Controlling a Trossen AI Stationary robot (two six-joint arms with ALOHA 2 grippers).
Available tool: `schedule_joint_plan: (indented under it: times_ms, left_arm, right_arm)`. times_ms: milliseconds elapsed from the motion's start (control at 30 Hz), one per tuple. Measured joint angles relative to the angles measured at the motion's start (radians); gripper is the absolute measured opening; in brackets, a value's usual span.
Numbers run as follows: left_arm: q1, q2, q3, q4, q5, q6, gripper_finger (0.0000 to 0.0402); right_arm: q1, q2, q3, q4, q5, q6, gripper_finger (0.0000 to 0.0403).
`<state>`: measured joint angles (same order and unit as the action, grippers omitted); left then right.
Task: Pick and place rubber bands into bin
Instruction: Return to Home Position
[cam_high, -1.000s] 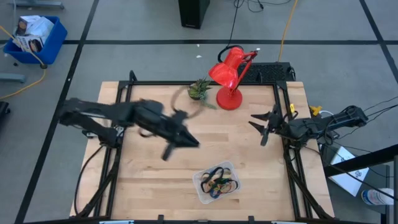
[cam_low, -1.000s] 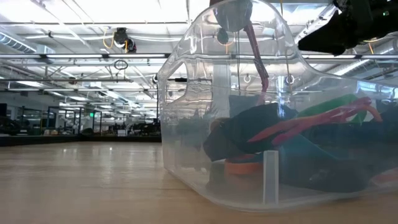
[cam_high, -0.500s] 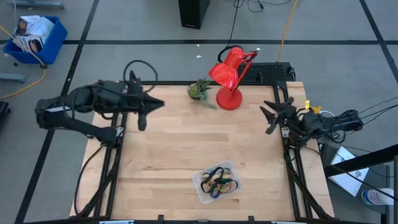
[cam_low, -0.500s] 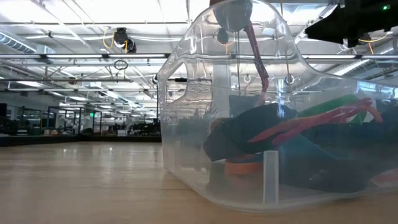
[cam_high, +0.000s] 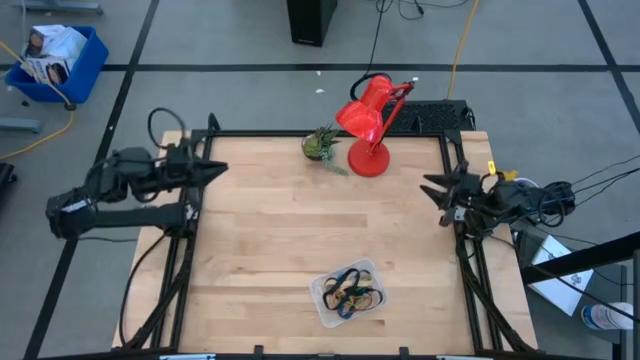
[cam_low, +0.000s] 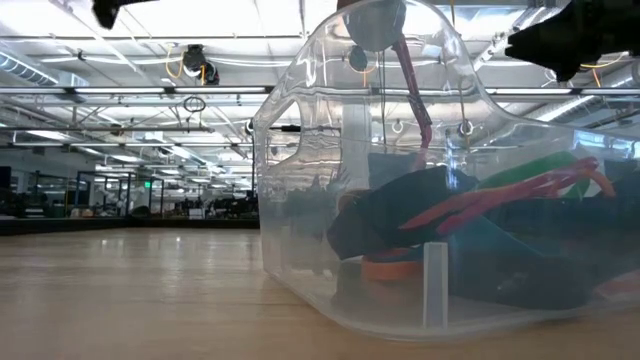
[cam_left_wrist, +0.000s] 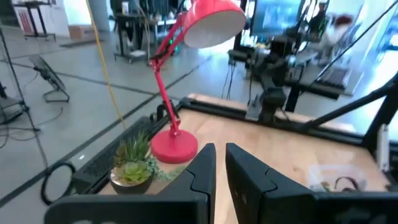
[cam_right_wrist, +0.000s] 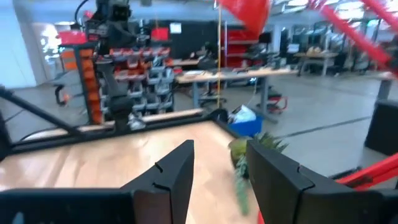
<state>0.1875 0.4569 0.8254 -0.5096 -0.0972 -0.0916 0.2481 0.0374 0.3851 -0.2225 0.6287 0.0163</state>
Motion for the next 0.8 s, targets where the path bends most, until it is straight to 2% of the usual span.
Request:
schedule_joint_plan:
  times_ms: [233, 467, 800]
  left_arm:
    - [0.022, -0.252, -0.206, 0.053, 0.048, -0.051, 0.0042]
    - [0.022, -0.446, -0.383, 0.11, 0.049, -0.095, 0.0042]
    - [0.022, -0.443, -0.618, 0.37, 0.072, -0.124, 0.0042]
  right_arm:
    - [0.0, -0.018, 0.0, -0.113, -0.006, 0.088, 0.0144]
    - [0.0, -0.018, -0.006, -0.094, -0.006, 0.1, 0.0144]
    - [0.0, -0.021, -0.154, 0.118, -0.005, 0.081, 0.0144]
